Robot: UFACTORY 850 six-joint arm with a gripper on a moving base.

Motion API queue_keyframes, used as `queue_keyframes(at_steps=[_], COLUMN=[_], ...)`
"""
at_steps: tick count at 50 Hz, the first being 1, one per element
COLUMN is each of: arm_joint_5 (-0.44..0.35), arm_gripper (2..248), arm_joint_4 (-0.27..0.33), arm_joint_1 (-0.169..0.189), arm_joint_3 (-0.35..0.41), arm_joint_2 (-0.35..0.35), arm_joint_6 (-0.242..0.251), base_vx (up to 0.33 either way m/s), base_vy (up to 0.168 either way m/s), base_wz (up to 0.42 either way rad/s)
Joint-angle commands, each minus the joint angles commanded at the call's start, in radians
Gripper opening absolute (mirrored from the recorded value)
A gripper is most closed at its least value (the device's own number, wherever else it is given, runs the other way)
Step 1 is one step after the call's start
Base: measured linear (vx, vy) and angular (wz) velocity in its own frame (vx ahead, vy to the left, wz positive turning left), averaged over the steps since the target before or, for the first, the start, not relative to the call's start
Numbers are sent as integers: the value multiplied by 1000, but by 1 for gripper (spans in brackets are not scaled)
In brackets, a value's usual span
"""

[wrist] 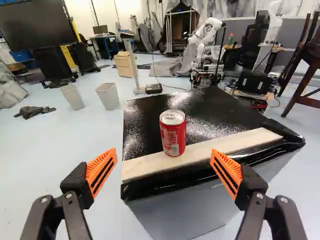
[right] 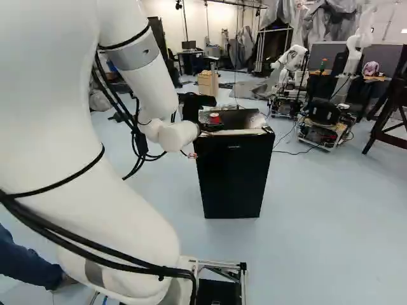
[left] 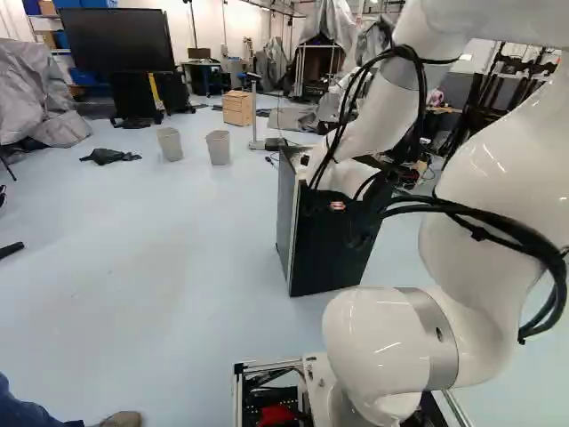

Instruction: Grab a drink from the fridge

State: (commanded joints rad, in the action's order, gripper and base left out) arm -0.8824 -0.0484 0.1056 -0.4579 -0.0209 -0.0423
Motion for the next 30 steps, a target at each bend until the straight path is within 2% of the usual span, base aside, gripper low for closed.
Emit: queue_keyframes(at_steps=[10, 30], arm_joint_5=[-55, -63], arm_gripper=[247, 247], arm_joint_4=[0, 0], arm_joint_1=[0, -2], arm_joint_3=[-7, -37], arm_joint_2=[-31, -107], arm_joint_6=[0, 0], base_vx=[0, 0], base_vy=[0, 0], base_wz=[0, 0])
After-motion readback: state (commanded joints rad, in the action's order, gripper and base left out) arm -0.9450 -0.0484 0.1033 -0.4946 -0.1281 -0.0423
